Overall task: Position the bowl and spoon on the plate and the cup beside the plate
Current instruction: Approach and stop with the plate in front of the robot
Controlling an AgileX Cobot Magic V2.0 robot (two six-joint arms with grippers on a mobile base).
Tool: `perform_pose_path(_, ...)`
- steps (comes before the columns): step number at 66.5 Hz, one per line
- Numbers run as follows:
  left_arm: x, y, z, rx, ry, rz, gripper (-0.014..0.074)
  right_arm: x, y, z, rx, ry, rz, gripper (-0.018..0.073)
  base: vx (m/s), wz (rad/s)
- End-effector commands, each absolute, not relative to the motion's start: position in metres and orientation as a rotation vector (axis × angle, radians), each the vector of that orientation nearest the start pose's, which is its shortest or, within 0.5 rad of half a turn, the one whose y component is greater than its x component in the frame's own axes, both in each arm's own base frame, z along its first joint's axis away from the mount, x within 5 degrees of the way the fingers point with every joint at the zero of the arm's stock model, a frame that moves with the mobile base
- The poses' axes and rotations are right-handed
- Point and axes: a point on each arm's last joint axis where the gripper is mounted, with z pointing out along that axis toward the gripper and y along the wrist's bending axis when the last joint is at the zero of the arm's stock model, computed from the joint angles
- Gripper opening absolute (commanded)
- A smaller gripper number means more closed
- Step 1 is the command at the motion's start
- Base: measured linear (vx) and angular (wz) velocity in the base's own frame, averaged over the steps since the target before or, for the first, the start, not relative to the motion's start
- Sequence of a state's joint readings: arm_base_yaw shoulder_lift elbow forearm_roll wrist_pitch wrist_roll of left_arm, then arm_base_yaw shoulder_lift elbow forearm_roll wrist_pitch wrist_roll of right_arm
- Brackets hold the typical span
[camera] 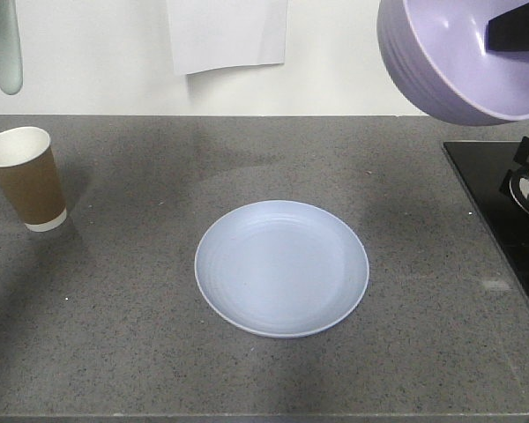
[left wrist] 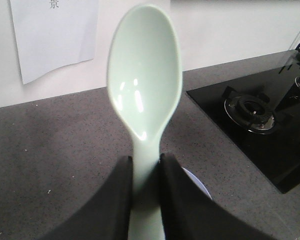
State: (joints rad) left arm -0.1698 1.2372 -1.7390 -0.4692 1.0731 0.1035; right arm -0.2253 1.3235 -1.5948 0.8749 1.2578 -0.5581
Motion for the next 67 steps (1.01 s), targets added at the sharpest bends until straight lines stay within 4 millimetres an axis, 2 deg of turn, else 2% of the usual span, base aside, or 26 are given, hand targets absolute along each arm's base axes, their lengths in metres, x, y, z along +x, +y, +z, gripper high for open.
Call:
perform_pose_path(1, 0.1989, -0.0729, 0.5396, 0.289, 1.895, -0.634, -0.0006, 0.2401, 0.0152, 0.4906, -0.384, 1.998, 0.702, -0.0006, 0.04, 0.01)
perform_pose_path(67, 0.1989, -0.0729, 0.5396, 0.289, 1.895, -0.634, -0.0006, 0.2401, 0.0152, 0.4906, -0.384, 1.998, 0.702, -0.0006, 0.03, 0.01)
